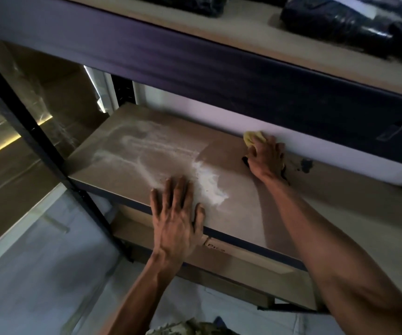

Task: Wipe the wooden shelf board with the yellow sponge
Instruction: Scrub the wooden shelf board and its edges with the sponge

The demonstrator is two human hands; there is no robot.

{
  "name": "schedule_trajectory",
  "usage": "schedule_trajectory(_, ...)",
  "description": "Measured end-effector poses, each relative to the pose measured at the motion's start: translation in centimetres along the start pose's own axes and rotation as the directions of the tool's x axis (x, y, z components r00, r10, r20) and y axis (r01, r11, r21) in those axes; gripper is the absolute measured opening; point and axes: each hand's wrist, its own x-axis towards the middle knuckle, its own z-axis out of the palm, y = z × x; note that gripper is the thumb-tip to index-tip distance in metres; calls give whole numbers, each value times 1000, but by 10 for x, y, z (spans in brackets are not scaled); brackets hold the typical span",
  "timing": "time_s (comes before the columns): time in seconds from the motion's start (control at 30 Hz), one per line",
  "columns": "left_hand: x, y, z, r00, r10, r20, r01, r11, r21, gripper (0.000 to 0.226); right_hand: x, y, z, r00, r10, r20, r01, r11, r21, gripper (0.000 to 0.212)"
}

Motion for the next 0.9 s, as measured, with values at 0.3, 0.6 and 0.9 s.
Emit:
schedule_trajectory(0.3,0,0,1,1000,9,-23,-9,1000,-5,62,-58,-18,-5,625,-723,294,672,690,268,45)
schedule_trajectory(0.6,0,0,1,1000,13,-18,-13,1000,3,61,18,-49,-4,918,-328,224,327,944,40,44)
schedule_trajectory(0.9,-5,4,-7,1000,0,0,0,1000,-29,61,-39,-46,-4,524,-774,356,707,628,324,41)
